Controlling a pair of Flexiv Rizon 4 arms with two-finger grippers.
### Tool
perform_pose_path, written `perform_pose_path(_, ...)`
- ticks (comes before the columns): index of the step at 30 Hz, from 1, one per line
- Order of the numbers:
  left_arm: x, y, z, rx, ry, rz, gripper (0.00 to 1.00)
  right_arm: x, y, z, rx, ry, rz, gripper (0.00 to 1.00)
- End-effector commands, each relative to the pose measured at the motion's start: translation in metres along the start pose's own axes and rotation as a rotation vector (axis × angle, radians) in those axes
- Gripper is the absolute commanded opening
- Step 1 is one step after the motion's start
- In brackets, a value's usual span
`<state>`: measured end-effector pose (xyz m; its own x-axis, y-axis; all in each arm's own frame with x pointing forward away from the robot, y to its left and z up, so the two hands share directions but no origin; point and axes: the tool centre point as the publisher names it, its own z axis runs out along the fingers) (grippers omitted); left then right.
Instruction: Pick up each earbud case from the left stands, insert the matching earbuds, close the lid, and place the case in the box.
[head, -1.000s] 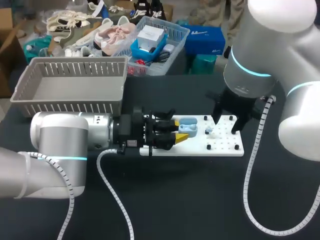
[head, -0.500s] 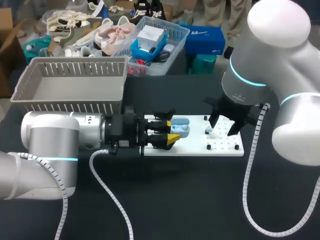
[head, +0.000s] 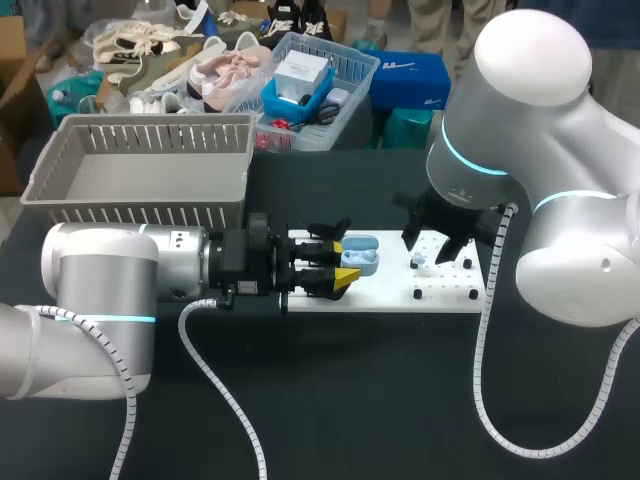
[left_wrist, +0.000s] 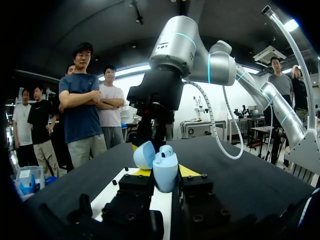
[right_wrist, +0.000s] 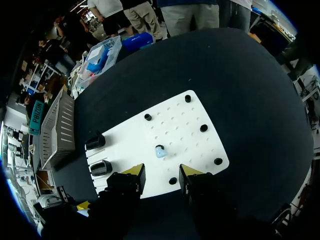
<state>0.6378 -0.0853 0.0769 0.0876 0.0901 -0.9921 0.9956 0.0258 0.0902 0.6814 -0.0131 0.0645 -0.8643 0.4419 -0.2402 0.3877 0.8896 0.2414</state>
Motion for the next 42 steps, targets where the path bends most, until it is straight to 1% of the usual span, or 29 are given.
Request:
perform_pose_path(1, 0.0, -0.001, -0.001, -0.003, -0.001, 0.001, 0.0, 0.001, -0.003, 0.011, -0.016, 0.003, -0.009, 0.43)
perform_pose_path(5, 0.0, -0.001, -0.001, -0.003, -0.001, 0.001, 0.0, 0.002, 0.0, 0.018, -0.019, 0.013, -0.032, 0.43)
perform_pose_path(12, 0.0, -0.001, -0.001, -0.003, -0.001, 0.001, 0.0, -0.002, 0.002, 0.027, -0.024, 0.024, -0.039, 0.44)
perform_pose_path(17, 0.0, -0.001, -0.001, -0.003, -0.001, 0.001, 0.0, -0.005, -0.001, 0.036, -0.023, 0.043, -0.026, 0.45)
perform_pose_path(23, 0.0, -0.001, -0.001, -0.003, -0.001, 0.001, 0.0, -0.006, 0.0, 0.04, -0.03, 0.05, -0.021, 0.44)
perform_pose_path(25, 0.0, -0.001, -0.001, -0.003, -0.001, 0.001, 0.0, -0.006, 0.0, 0.042, -0.032, 0.052, -0.022, 0.41)
perform_pose_path(28, 0.0, -0.001, -0.001, -0.003, -0.001, 0.001, 0.0, -0.007, 0.0, 0.043, -0.035, 0.055, -0.023, 0.39)
perform_pose_path(36, 0.0, -0.001, -0.001, -0.003, -0.001, 0.001, 0.0, -0.008, -0.001, 0.045, -0.035, 0.058, -0.027, 0.38)
perform_pose_path(42, 0.0, -0.001, -0.001, -0.003, -0.001, 0.001, 0.0, -0.009, -0.001, 0.046, -0.033, 0.056, -0.029, 0.26)
